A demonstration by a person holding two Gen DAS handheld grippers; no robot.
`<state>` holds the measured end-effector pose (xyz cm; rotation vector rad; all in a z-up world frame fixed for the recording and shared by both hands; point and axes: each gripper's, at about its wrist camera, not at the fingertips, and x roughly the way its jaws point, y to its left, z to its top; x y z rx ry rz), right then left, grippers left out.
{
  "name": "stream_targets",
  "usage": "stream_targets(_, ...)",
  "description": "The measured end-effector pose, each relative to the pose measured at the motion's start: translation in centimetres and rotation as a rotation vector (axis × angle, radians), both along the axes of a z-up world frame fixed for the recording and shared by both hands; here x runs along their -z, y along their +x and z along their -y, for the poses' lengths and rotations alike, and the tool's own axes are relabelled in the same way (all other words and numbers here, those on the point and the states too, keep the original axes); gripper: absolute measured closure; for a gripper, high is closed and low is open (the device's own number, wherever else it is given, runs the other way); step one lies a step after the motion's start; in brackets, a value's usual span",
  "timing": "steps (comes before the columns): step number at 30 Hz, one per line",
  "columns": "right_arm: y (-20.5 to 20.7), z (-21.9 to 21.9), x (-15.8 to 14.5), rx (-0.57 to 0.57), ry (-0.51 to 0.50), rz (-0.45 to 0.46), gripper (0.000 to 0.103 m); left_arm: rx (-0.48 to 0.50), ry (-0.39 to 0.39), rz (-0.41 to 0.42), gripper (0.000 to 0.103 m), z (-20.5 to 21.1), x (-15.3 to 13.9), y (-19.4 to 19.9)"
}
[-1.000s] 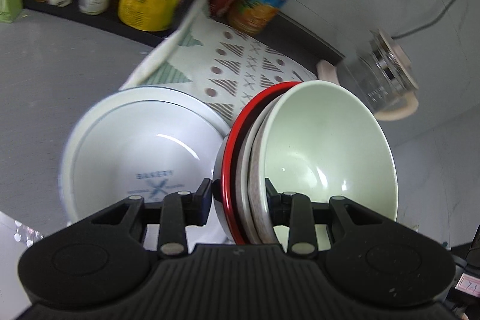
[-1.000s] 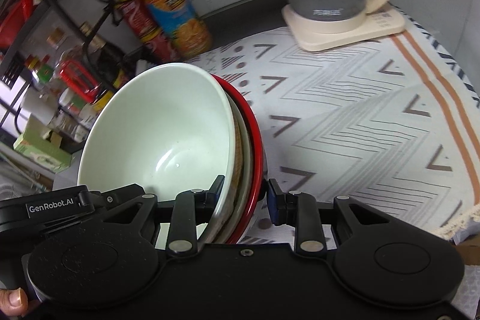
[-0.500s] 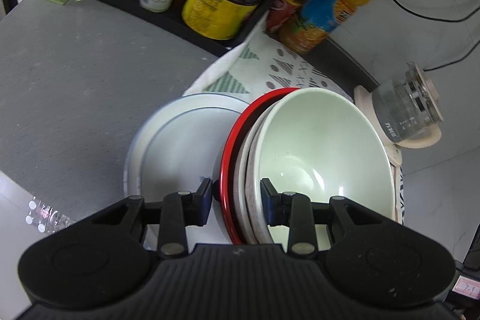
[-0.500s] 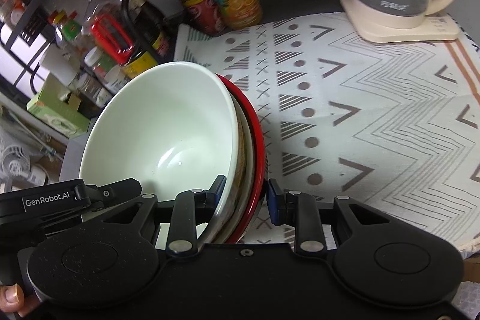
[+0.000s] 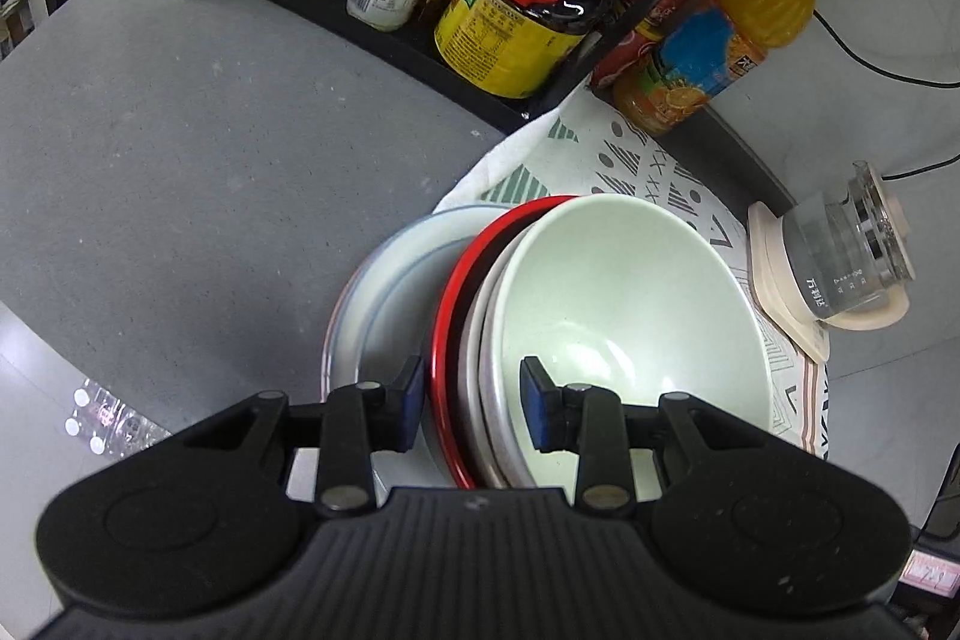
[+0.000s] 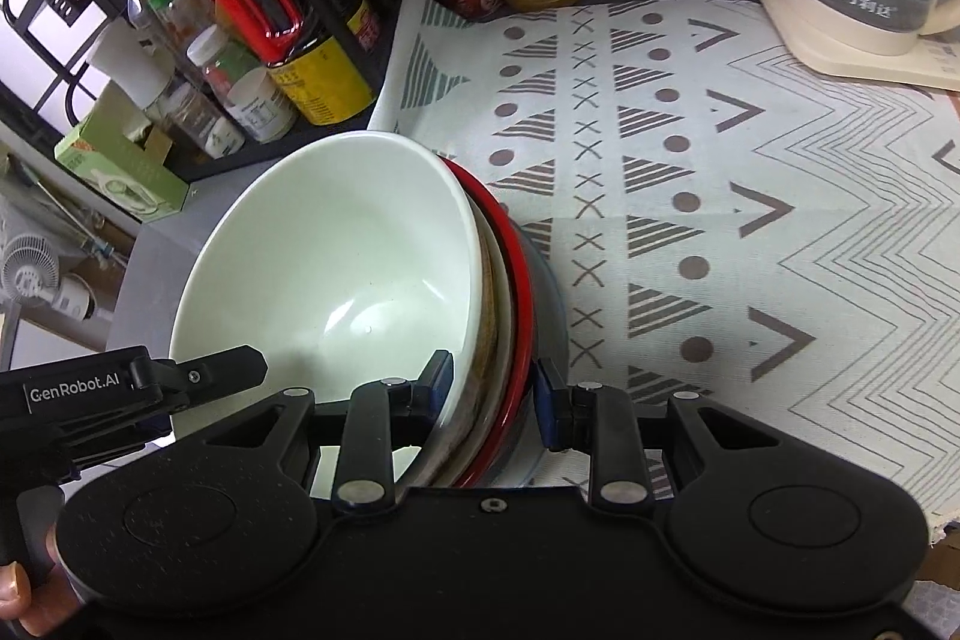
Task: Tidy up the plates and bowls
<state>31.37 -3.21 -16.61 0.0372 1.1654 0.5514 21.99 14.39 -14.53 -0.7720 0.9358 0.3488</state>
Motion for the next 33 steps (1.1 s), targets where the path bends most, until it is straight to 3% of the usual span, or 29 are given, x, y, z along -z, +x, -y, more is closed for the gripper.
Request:
stream_targets(14,0.0,-0.7,0.2,-0.002,0.01,0.004,0.074,-0.011,-0.03,-0.01,0.071,-0.8,0.3,-0.2)
stream_targets(21,-0.9,-0.3,-0.3,0.048,0.038,0.007,0.069,0.044,0.03,0.002,0.064,-0.4,-0.9,-0.6)
stream_targets(33,-3.6,4.0,-3.6,0.231,0.061,0.162,0.024,0.114,0.121,0.034,0.029,0.3,-2.7,-1.1)
